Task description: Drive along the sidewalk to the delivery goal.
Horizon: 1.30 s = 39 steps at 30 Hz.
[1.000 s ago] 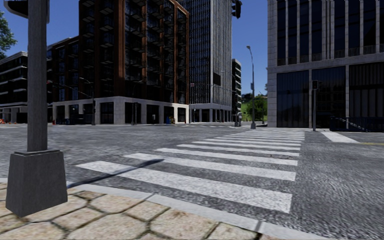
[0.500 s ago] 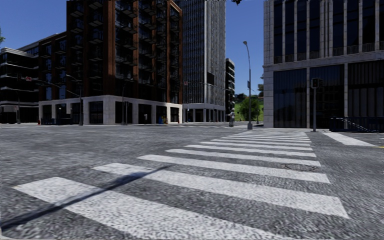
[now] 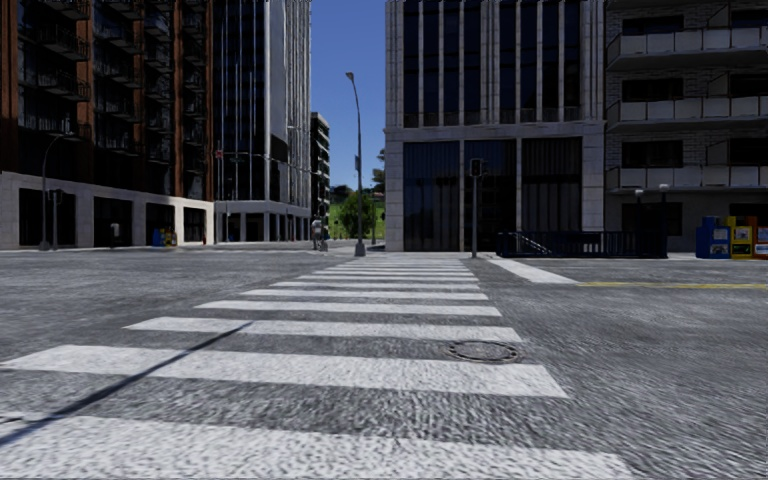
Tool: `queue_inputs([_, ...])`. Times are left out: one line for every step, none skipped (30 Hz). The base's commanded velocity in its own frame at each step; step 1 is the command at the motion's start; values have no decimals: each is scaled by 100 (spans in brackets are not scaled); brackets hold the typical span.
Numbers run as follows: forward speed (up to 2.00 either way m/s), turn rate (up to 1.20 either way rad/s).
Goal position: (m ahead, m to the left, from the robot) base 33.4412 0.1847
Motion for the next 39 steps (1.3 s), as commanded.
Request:
queue_inputs([200, 0])
queue_inputs([200, 0])
queue_inputs([200, 0])
queue_inputs([200, 0])
queue_inputs([200, 0])
queue_inputs([200, 0])
queue_inputs([200, 0])
queue_inputs([200, 0])
queue_inputs([200, 0])
queue_inputs([200, 0])
queue_inputs([200, 0])
queue_inputs([200, 0])
queue_inputs([200, 0])
queue_inputs([200, 0])
queue_inputs([200, 0])
queue_inputs([200, 0])
queue_inputs([200, 0])
queue_inputs([200, 0])
queue_inputs([200, 0])
queue_inputs([200, 0])
queue_inputs([200, 0])
queue_inputs([200, 0])
queue_inputs([200, 0])
queue_inputs([200, 0])
queue_inputs([200, 0])
queue_inputs([200, 0])
queue_inputs([200, 0])
queue_inputs([200, 0])
queue_inputs([200, 0])
queue_inputs([200, 0])
queue_inputs([200, 0])
queue_inputs([200, 0])
queue_inputs([200, 0])
queue_inputs([200, 0])
queue_inputs([200, 0])
queue_inputs([200, 0])
queue_inputs([200, 0])
queue_inputs([200, 0])
queue_inputs([200, 0])
